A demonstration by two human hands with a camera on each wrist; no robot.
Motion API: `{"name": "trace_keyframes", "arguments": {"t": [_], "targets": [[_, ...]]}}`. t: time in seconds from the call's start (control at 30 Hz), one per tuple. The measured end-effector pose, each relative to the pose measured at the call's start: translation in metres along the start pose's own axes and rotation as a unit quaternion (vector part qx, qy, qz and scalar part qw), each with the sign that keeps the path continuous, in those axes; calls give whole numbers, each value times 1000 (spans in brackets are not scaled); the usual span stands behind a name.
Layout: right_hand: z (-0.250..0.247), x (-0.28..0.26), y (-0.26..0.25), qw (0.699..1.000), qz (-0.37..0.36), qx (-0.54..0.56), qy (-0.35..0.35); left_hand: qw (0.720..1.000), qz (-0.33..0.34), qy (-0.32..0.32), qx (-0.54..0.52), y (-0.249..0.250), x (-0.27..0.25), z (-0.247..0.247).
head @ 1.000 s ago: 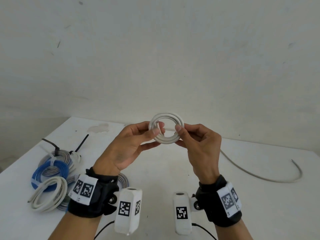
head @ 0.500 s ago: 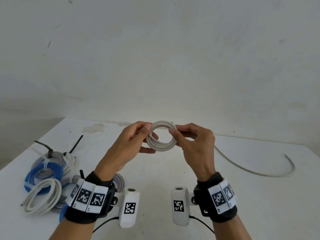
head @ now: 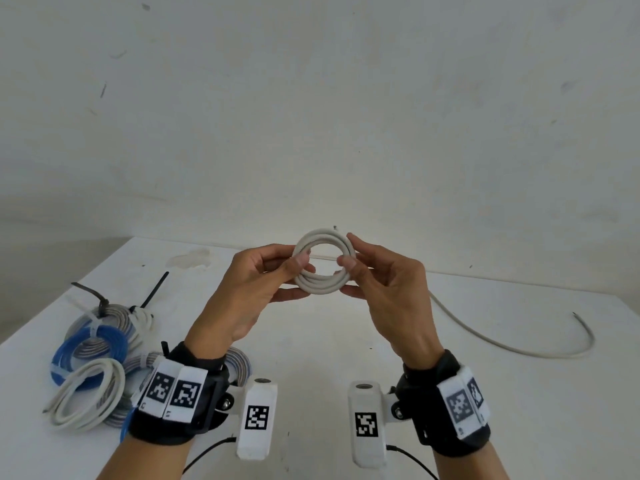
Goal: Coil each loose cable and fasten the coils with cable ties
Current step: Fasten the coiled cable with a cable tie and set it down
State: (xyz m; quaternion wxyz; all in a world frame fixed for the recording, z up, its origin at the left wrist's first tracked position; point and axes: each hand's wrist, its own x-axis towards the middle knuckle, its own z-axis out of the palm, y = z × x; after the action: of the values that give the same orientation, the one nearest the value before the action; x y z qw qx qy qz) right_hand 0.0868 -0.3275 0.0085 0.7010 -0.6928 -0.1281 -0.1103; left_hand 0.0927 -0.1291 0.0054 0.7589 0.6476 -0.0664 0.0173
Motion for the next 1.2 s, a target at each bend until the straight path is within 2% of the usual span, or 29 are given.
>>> {"name": "trace_keyframes", "arguments": {"t": [0.1, 0.17, 0.2, 0.27, 0.37, 0.5, 0.57, 0.73, 0.83, 0.97, 1.2], "targets": [[-4, 1, 4, 998, -24, -60, 0, 989, 40, 8, 142, -3, 1, -1], [-6, 1, 6, 993, -37, -114, -21, 981, 80, 1, 176, -3, -1, 3], [-5, 0, 7, 988, -46, -142, -33, 983, 80, -11, 166, -4, -3, 7], [-1, -1, 8, 981, -56, -177, -52, 994, 33, -18, 104, -4, -5, 18], [5, -4, 8, 975, -67, -198, -69, 998, -40, 20, 40, -6, -4, 27], [6, -7, 7, 978, -75, -183, -73, 997, -19, 74, 25, -13, 0, 29], [4, -9, 5, 983, -64, -162, -61, 996, -22, 82, 16, -16, 1, 32], [-21, -16, 0, 994, -4, -111, -13, 995, -64, 26, 67, -13, 4, 55], [-50, -22, -12, 994, 35, -100, -10, 992, -74, -19, 104, -8, 5, 83], [-105, -37, -35, 989, 73, -130, -21, 987, -68, -47, 141, -7, 2, 138], [-203, -85, -60, 976, 143, -161, 26, 978, -82, -131, 140, -26, -22, 244]]}}
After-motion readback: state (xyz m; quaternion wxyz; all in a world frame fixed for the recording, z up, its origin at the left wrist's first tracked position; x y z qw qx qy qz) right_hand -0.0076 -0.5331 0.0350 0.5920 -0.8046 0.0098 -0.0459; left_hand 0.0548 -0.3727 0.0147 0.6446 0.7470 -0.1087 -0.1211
